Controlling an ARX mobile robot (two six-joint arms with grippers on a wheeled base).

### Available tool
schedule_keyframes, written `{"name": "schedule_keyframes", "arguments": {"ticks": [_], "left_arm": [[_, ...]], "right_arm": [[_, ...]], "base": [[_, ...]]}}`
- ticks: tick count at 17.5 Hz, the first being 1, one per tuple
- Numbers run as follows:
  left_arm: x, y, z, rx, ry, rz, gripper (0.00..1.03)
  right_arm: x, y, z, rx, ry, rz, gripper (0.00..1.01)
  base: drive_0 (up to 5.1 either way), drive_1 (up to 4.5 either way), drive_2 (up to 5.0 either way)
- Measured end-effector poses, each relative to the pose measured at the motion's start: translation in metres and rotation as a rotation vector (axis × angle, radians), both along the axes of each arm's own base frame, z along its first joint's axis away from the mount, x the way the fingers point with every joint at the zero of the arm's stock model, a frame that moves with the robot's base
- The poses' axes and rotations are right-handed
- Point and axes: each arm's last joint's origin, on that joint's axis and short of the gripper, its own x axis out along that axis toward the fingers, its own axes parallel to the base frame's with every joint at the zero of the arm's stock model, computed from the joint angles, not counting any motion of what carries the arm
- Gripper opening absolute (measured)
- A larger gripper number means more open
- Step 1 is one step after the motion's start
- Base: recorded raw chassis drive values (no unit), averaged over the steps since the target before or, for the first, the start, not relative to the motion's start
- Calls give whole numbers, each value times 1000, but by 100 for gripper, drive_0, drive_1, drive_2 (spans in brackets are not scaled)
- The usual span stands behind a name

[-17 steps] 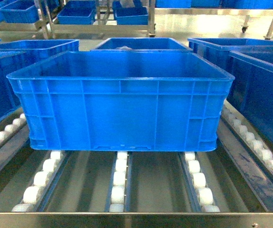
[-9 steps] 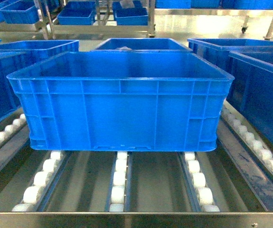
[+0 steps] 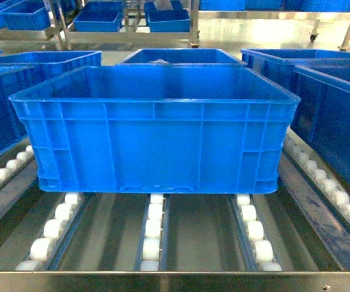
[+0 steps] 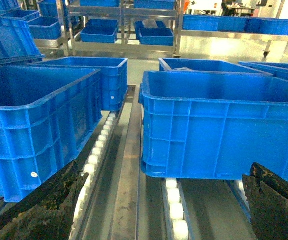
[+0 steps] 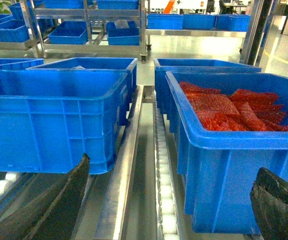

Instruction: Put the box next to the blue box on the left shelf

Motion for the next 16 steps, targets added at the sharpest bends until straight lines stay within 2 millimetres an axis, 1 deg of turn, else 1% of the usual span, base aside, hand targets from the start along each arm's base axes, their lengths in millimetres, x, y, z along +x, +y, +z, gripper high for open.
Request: {"name": "schedule_keyframes", "arguments": {"ticks": [16], "left_arm": [[0,0,0,0,0,0,98]], "right_arm": [[0,0,0,0,0,0,98]], "base": [[0,0,0]]}}
